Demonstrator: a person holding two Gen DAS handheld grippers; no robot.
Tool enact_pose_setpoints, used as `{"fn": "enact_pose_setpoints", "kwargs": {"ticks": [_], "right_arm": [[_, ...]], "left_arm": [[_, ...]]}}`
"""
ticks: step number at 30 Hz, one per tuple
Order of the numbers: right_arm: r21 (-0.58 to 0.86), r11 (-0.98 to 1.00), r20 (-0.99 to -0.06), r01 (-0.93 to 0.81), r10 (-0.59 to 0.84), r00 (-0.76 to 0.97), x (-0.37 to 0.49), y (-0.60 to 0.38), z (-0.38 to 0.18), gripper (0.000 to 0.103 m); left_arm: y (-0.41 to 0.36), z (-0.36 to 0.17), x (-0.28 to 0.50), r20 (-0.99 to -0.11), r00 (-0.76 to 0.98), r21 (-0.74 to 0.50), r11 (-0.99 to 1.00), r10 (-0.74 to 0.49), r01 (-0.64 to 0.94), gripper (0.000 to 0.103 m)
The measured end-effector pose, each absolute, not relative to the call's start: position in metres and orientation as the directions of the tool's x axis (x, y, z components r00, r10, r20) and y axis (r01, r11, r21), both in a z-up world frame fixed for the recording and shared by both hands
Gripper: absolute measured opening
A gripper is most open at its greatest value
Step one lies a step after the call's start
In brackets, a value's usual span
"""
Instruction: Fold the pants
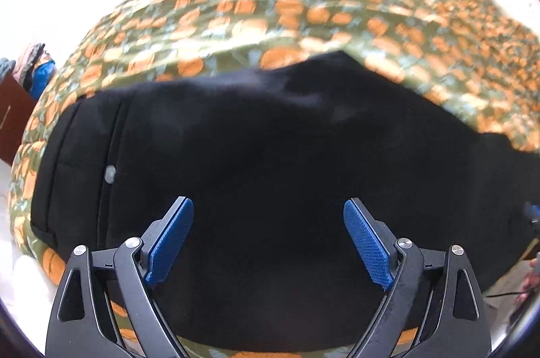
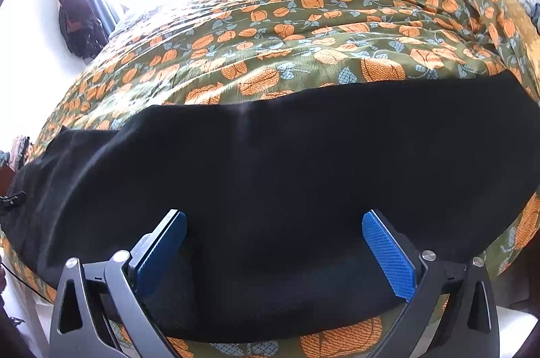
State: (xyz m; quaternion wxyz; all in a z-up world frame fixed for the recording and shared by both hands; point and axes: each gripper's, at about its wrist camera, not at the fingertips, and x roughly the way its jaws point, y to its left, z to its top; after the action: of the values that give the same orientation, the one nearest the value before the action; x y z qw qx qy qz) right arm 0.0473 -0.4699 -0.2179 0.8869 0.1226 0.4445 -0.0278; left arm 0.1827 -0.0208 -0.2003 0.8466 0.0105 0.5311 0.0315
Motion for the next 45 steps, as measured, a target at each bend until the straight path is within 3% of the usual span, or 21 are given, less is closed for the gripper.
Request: {"fn": "enact_pose_setpoints", "kwargs": {"ticks": [3, 15, 25, 32, 38, 41, 45], "right_arm": [[0.192, 0.969, -0.792, 0.155, 0.06, 0.607, 0.047, -0.469, -0.216, 0.103], [0.277, 0.943, -0.734, 0.186, 0.083, 0.674, 0.041, -0.482, -0.2, 0.103], [0.334, 0.923, -0.715, 0.192, 0.114, 0.69, 0.041, -0.494, -0.192, 0.103], [0.31, 0.932, -0.688, 0.19, 0.082, 0.721, 0.045, -0.579, -0.155, 0.103], [0.215, 0.969, -0.806, 0.118, 0.108, 0.581, 0.069, -0.681, -0.171, 0.103], [0.099, 0.976, -0.844, 0.192, -0.019, 0.536, 0.068, -0.727, -0.18, 0.103], [0.234, 0.955, -0.76, 0.183, 0.062, 0.647, 0.052, -0.757, -0.16, 0.103]], "left_arm": [[-0.011, -0.214, 0.181, -0.899, 0.424, 0.09, 0.994, 0.111, -0.069, 0.098], [-0.015, -0.194, 0.176, -0.893, 0.443, 0.036, 0.995, 0.076, -0.098, 0.097], [-0.065, -0.179, 0.178, -0.877, 0.48, 0.023, 0.998, -0.008, 0.058, 0.097], [-0.069, -0.189, 0.171, -0.889, 0.458, 0.044, 0.996, 0.0, 0.084, 0.097], [-0.06, -0.195, 0.17, -0.9, 0.437, 0.036, 0.998, 0.011, 0.049, 0.097], [-0.059, -0.193, 0.168, -0.898, 0.44, 0.04, 0.998, 0.016, 0.045, 0.097], [-0.058, -0.194, 0.168, -0.899, 0.437, 0.059, 0.997, 0.033, 0.047, 0.097]]}}
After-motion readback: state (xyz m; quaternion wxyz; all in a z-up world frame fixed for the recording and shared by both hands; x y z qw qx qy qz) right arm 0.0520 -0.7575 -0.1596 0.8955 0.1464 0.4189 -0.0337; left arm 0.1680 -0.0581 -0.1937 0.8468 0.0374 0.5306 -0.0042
